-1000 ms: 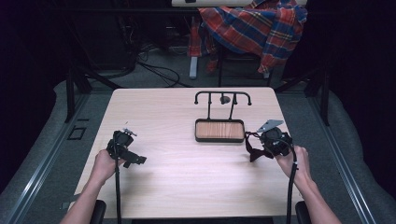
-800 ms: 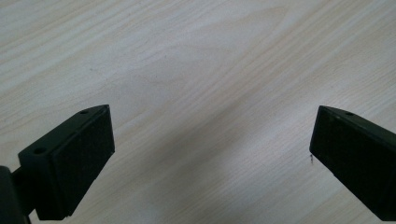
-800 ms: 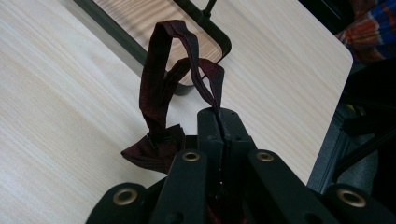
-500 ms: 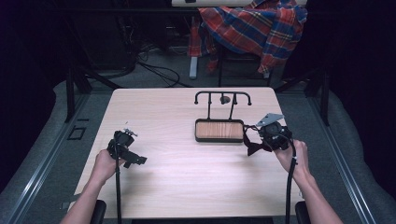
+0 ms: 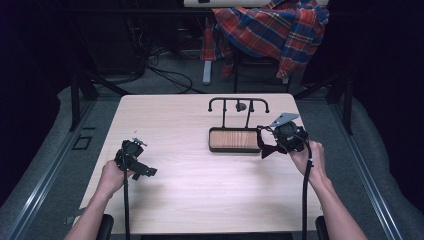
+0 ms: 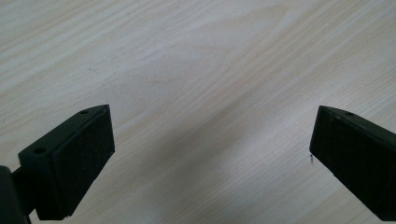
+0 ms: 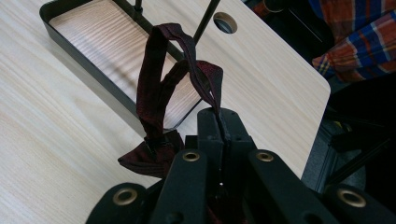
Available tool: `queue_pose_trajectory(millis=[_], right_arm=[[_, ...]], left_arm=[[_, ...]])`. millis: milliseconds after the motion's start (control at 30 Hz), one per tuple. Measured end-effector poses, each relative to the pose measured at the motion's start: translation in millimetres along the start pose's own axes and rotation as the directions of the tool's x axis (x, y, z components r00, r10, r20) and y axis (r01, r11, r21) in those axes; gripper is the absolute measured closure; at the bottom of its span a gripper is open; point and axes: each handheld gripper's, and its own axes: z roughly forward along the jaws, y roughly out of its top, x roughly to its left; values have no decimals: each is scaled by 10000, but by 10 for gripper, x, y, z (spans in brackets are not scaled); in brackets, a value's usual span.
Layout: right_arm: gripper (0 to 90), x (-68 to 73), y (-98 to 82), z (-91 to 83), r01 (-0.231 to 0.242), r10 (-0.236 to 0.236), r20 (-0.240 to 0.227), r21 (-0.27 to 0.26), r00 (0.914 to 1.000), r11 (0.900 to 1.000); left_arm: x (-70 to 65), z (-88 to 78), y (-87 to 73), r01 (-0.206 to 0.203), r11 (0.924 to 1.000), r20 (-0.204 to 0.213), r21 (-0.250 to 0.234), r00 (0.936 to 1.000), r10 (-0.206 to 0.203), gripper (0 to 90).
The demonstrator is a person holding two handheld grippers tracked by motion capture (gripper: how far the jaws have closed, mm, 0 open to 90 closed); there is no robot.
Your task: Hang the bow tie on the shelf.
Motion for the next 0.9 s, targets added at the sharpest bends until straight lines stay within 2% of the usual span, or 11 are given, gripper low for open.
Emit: queue_pose_trajectory(millis=[233,400,667,900], right_arm=[[889,-45,51,3,-152,154,73,-220,9999,9996],[890,-53,127,-27,-44,57,283,-461,9996,9989],[890,-87,195,-43,-65,88,330,-671,9994,9977],[890,-147,226,-75,-313,347,354,-940,9988,9951]], left_arm=[[-1,5,2,-13,10000,7,37,10000,13,0],[-5,10,3,-42,10000,5,69,10000,42,1],[-3,3,2,-62,10000,-32,64,10000,62,1],[-8,7,5,-84,9999,-49,78,10000,84,1]])
